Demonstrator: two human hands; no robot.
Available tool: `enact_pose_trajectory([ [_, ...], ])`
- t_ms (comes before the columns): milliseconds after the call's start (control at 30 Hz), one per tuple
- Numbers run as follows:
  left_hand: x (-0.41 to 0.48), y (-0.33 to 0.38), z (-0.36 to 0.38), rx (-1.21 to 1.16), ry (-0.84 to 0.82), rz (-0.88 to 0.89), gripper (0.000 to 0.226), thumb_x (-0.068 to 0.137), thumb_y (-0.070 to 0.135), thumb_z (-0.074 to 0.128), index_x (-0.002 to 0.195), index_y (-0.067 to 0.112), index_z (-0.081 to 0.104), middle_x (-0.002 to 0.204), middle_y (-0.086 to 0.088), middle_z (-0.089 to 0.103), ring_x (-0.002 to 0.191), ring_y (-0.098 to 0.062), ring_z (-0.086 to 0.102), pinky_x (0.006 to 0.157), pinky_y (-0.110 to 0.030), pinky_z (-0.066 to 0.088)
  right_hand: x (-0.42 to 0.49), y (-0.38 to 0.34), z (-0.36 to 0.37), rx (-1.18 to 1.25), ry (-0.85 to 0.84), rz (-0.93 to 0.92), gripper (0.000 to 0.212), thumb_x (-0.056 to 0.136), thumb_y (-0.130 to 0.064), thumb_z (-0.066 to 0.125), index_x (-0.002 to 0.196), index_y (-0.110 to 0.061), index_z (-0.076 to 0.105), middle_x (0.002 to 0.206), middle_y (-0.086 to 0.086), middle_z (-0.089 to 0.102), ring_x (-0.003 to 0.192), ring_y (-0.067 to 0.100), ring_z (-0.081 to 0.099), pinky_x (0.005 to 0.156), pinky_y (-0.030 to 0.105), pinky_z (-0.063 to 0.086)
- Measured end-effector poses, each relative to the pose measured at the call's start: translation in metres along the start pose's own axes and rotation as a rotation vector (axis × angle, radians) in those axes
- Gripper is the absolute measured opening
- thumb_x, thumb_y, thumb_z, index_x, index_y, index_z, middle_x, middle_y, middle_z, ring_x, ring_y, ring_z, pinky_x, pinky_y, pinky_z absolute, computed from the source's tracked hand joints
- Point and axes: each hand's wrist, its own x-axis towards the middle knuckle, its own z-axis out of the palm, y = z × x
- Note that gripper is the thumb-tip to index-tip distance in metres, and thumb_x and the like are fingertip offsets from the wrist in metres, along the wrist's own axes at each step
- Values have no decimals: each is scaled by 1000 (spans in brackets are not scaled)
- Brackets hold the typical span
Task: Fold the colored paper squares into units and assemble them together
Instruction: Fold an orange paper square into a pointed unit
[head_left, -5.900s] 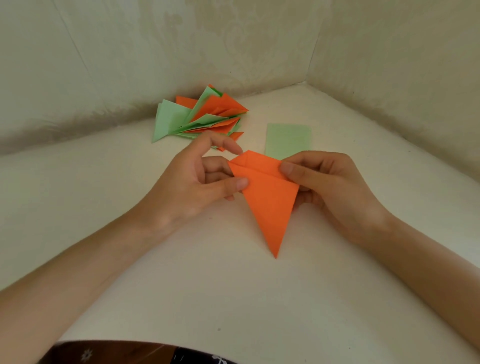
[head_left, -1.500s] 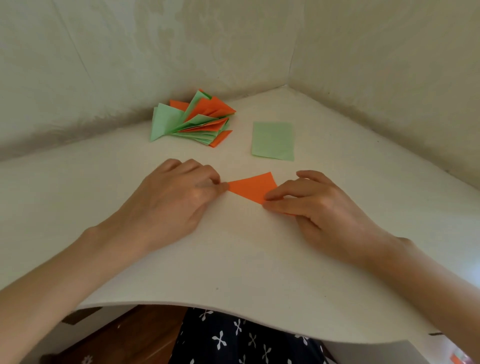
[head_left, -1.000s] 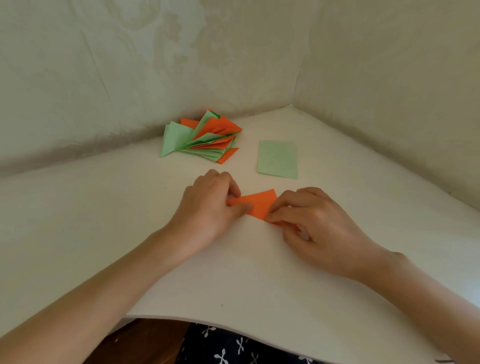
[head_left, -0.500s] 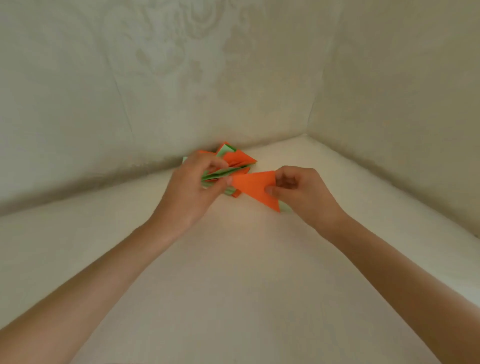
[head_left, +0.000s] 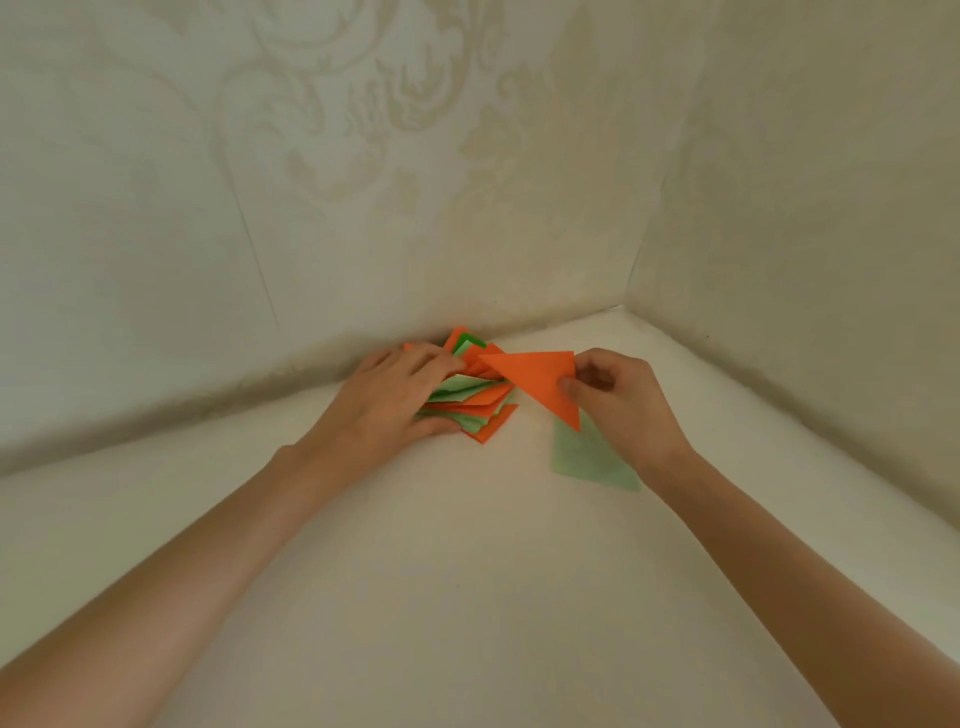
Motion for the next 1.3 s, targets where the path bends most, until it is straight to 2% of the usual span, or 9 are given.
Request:
enact_pose_trajectory([
  [100, 3, -4, 8, 28, 53, 26, 46, 89, 48, 39, 110, 15, 62, 115, -1, 60, 105, -20, 59, 88, -28, 33, -1, 1, 3, 34, 8, -44, 26, 84, -2, 59, 70, -23, 60, 69, -7, 56, 68, 9, 50, 66, 23, 40],
  [233, 14, -5, 13, -225, 103, -238, 39, 91, 45, 40, 91, 12, 61, 88, -1, 62, 82, -21, 58, 72, -32, 42, 2, -2, 1, 91, 40, -83, 20, 86, -1, 57, 77, -19, 62, 74, -10, 59, 71, 4, 52, 67, 18, 41],
  [333, 23, -10, 15, -444, 79, -404, 18, 90, 25, 62, 102, 12, 62, 89, 3, 63, 82, -16, 59, 77, -33, 48, 4, -1, 7, -33, -122, -96, 20, 85, -1, 57, 78, -19, 63, 76, -11, 59, 68, -1, 50, 64, 13, 37],
  [400, 27, -12, 15, -513, 44, -429, 26, 87, 14, 66, 111, 11, 60, 91, 4, 59, 84, -14, 57, 80, -27, 48, 7, 0, 18, -148, -179, -102, 17, 85, -1, 58, 80, -17, 61, 77, -9, 58, 74, 6, 51, 66, 8, 35],
  [500, 26, -13, 15, -506, 33, -394, 25, 88, 12, 64, 113, 9, 60, 95, 2, 59, 87, -13, 56, 79, -18, 45, 17, -2, 34, -185, -146, -92, 14, 85, -2, 58, 82, -15, 60, 77, -6, 55, 78, 12, 49, 64, 7, 35],
  [733, 2, -4, 6, -176, 262, -195, 25, 85, 13, 43, 97, 10, 65, 100, -6, 58, 91, -17, 48, 79, -31, 38, 40, -9, 64, -313, -157, -82, 27, 85, -9, 61, 112, -7, 61, 110, 10, 63, 102, 24, 56, 88, 31, 41],
  [967, -18, 8, 13, 46, 54, -73, 38, 78, 24, 36, 93, 19, 70, 97, 3, 66, 89, -14, 48, 77, -29, 28, 38, -4, 62, -676, -243, -285, 39, 93, -20, 52, 132, -15, 53, 124, 11, 46, 112, 30, 40, 97, 36, 34],
  [1167, -12, 18, 4, 5, 133, -91, 36, 78, 25, 36, 87, 16, 70, 96, 1, 66, 92, -13, 44, 77, -29, 28, 28, -11, -9, -415, -154, -268, 31, 93, -4, 52, 122, -12, 60, 116, 8, 56, 99, 15, 53, 83, 4, 32],
  [1300, -12, 29, 1, 9, 175, -77, 33, 78, 23, 38, 88, 16, 70, 96, -1, 65, 93, -14, 45, 76, -29, 28, -3, -8, -51, -342, -232, -178, 22, 92, -8, 54, 101, -22, 67, 104, -9, 63, 89, 4, 57, 75, 7, 37],
])
